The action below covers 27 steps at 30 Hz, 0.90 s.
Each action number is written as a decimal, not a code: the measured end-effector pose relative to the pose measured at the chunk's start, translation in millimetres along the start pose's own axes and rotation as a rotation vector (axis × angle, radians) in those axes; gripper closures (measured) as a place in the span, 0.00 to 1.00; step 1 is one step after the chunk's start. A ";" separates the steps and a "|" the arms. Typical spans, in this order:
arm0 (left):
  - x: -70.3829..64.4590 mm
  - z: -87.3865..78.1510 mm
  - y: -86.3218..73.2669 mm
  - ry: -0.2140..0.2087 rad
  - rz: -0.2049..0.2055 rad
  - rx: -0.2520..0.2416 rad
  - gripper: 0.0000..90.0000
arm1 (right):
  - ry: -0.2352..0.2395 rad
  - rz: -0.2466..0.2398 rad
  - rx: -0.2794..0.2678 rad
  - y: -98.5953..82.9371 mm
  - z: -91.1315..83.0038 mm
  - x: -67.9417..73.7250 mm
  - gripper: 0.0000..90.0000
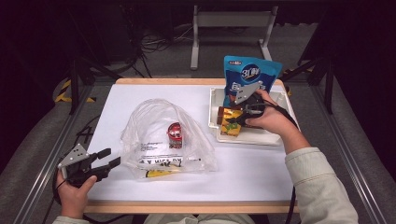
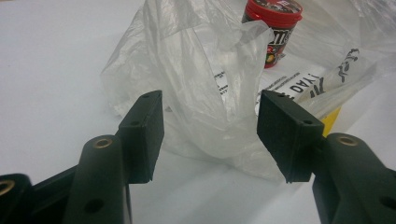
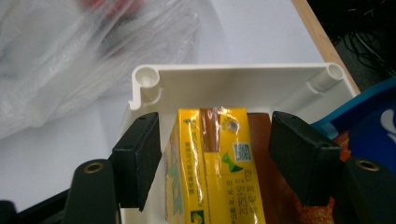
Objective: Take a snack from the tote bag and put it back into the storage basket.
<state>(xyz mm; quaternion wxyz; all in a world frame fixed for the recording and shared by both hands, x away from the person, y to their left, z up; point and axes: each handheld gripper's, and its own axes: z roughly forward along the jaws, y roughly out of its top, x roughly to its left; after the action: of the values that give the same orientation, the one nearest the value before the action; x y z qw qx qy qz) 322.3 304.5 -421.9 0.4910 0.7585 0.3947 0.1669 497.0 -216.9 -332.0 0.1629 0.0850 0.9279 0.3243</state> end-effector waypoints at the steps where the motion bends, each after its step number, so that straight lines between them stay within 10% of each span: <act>1: -0.1 -0.1 0.0 0.000 0.000 0.001 0.47 | -0.002 0.004 -0.008 2.4 -1.1 1.0 0.39; 10: -0.2 -0.7 0.2 0.001 0.000 -0.002 0.47 | -0.035 0.086 -0.165 29.8 -15.7 9.2 0.39; 27: -0.8 -0.1 0.5 0.000 0.002 0.003 0.47 | -0.022 0.064 -0.200 75.7 -14.5 34.5 0.42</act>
<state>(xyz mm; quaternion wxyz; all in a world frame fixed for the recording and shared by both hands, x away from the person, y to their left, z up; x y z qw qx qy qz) 321.9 303.9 -421.3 0.4899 0.7595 0.3943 0.1666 463.6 -157.4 -282.2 0.1701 0.1016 0.8859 0.4194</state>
